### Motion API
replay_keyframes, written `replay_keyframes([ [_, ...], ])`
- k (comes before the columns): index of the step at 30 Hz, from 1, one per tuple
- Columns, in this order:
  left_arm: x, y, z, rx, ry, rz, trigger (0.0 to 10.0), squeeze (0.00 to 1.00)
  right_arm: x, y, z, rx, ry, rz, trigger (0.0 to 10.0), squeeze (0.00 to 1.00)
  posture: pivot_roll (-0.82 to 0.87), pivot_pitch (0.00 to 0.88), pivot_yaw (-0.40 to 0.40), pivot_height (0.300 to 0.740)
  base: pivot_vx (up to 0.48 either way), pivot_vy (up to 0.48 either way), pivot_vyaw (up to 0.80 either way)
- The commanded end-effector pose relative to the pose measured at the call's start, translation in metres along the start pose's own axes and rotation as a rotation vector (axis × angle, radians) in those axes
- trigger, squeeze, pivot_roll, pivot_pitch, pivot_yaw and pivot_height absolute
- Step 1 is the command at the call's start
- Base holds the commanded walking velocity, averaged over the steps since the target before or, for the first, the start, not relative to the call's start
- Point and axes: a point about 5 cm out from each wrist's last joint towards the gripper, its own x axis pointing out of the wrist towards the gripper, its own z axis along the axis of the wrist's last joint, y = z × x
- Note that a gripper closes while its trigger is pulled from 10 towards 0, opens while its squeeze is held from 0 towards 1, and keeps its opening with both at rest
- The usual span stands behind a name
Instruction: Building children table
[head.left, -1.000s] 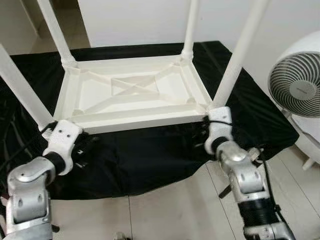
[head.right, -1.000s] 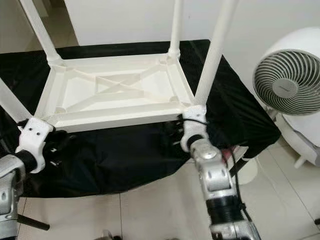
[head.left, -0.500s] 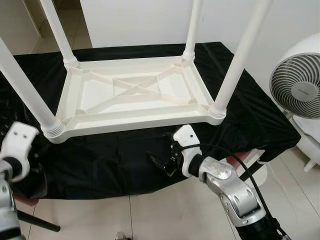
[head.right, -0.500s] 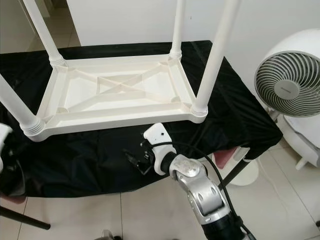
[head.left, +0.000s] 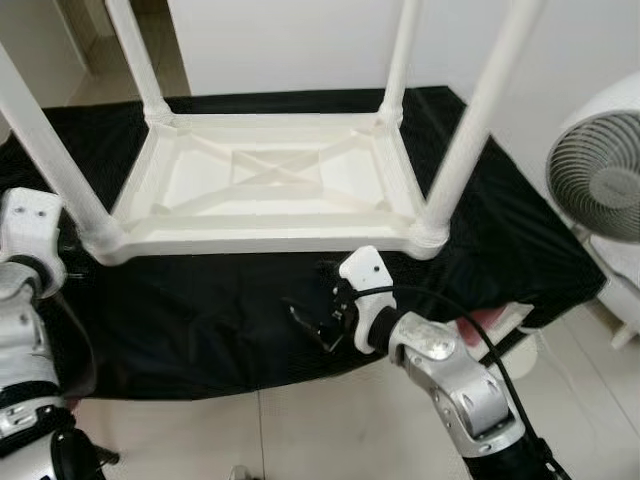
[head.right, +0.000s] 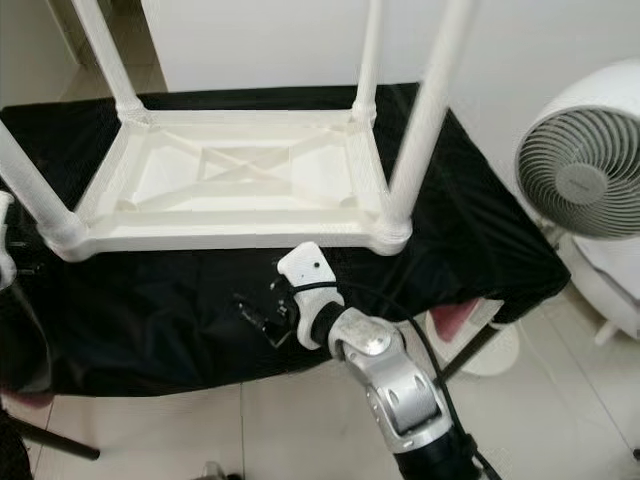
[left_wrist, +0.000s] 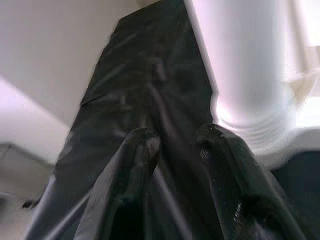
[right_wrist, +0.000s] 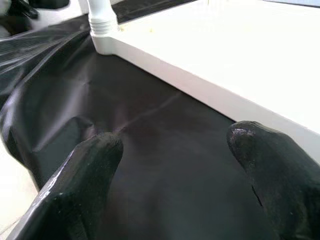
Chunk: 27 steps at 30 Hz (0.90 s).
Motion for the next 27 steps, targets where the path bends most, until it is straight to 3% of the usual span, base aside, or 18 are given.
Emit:
replay_keyframes([
  [1,-0.013,-0.015,-0.005,0.077,-0.024,-0.269,10.0,0.0,-0.005,-0.004,-0.002,0.007,0.014,-0.023,10.0,0.0,-0.05,0.115,0.053,0.74,0.0,0.0,0.0],
  [2,-0.021,-0.021,-0.005,0.098,-0.035,-0.383,10.0,0.0,-0.006,-0.005,-0.003,0.006,0.018,-0.026,10.0,0.0,-0.04,0.116,0.049,0.74,0.0,0.0,0.0],
  [5,-0.043,-0.032,-0.004,0.061,-0.065,-0.656,10.0,0.0,-0.006,-0.005,-0.004,0.005,0.022,-0.024,10.0,0.0,-0.03,0.116,0.046,0.74,0.0,0.0,0.0],
  [8,-0.05,-0.036,-0.002,0.048,-0.085,-0.732,10.0,0.0,-0.005,-0.005,-0.004,0.006,0.022,-0.022,10.0,0.0,-0.03,0.117,0.044,0.74,0.0,0.0,0.0],
  [9,-0.058,-0.039,0.001,0.024,-0.103,-0.809,10.0,0.0,-0.003,-0.004,-0.004,0.007,0.02,-0.016,10.0,0.0,-0.02,0.116,0.041,0.74,0.0,0.0,0.0],
  [12,-0.058,-0.037,0.002,0.008,-0.109,-0.793,10.0,0.0,-0.001,-0.004,-0.003,0.008,0.016,-0.011,10.0,0.0,-0.02,0.116,0.039,0.74,0.0,0.0,0.0],
  [15,-0.05,-0.032,0.0,-0.011,-0.104,-0.689,10.0,0.0,0.002,-0.003,-0.002,0.009,0.01,-0.003,10.0,0.0,-0.02,0.116,0.039,0.74,0.0,0.0,0.0],
  [16,-0.034,-0.019,-0.006,0.013,-0.058,-0.488,10.0,0.0,0.002,-0.003,-0.001,0.006,0.01,-0.003,10.0,0.0,-0.02,0.116,0.039,0.74,0.0,0.0,0.0],
  [17,-0.034,-0.019,-0.006,0.013,-0.058,-0.488,10.0,0.0,0.002,-0.003,-0.001,0.006,0.01,-0.003,10.0,0.0,-0.02,0.116,0.039,0.74,0.0,0.0,0.0],
  [18,-0.025,-0.01,-0.01,0.036,-0.028,-0.358,10.0,0.0,0.002,-0.003,-0.001,0.004,0.01,-0.004,10.0,0.0,-0.01,0.116,0.04,0.74,0.0,0.0,0.0],
  [20,-0.025,-0.01,-0.01,0.036,-0.028,-0.358,10.0,0.0,0.002,-0.003,-0.001,0.004,0.01,-0.004,10.0,0.0,-0.01,0.116,0.04,0.74,0.0,0.0,0.0],
  [22,-0.008,0.021,-0.01,0.004,0.013,-0.012,10.0,0.0,0.002,-0.003,-0.001,0.005,0.011,-0.01,10.0,0.0,-0.03,0.12,0.042,0.74,0.0,0.0,0.0],
  [23,-0.008,0.021,-0.01,0.004,0.013,-0.012,10.0,0.0,0.002,-0.003,-0.001,0.005,0.011,-0.01,10.0,0.0,-0.03,0.12,0.042,0.74,0.0,0.0,0.0],
  [25,0.001,0.033,-0.005,-0.053,0.015,0.147,10.0,0.0,0.001,-0.003,-0.001,0.008,0.011,-0.017,10.0,0.0,-0.03,0.121,0.041,0.74,0.0,0.0,0.0],
  [27,0.003,0.033,-0.002,-0.073,0.013,0.176,10.0,0.0,0.001,-0.003,-0.001,0.008,0.011,-0.018,10.0,0.0,-0.03,0.121,0.041,0.74,0.0,0.0,0.0],
])
